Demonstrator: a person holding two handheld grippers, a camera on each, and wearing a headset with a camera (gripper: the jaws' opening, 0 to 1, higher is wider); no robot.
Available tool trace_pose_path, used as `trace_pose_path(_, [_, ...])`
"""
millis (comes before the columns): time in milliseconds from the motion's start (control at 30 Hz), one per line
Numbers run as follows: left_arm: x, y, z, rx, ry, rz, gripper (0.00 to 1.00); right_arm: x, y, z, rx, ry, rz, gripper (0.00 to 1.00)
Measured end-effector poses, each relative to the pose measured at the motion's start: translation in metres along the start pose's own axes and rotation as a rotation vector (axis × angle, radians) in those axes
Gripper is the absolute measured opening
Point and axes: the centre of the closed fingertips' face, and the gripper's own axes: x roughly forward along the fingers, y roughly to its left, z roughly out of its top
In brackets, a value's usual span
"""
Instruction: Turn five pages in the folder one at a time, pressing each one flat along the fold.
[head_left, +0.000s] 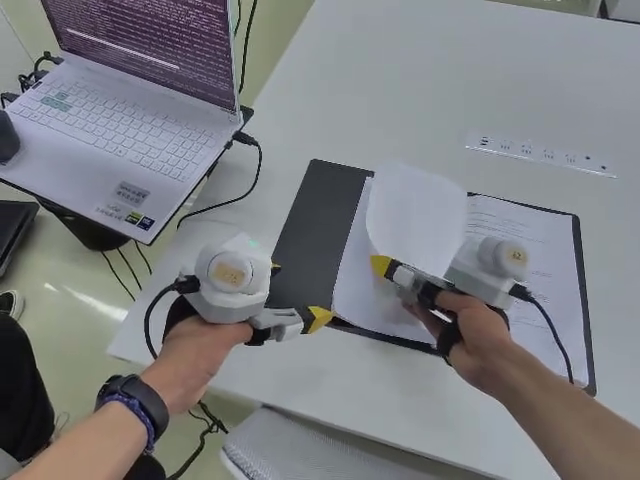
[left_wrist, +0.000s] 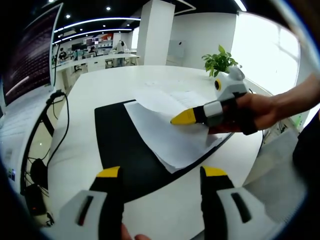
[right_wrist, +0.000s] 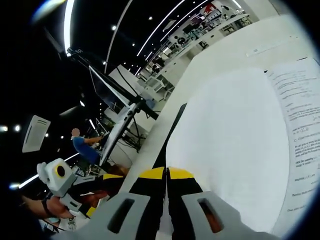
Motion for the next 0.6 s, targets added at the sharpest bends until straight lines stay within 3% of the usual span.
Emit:
trace_pose_path(500, [-0.001, 0.004, 0.0, -0.002, 0.01, 0.004, 0.62, 0.025, -0.022, -0.019, 0.057, 0.035, -0.048, 0.0])
trace_pose_path(600, [-0.001, 0.005, 0.0, -0.006, 0.014, 0.01, 0.62, 0.025, -0.028, -0.026, 0.056, 0.051, -0.082, 0.07])
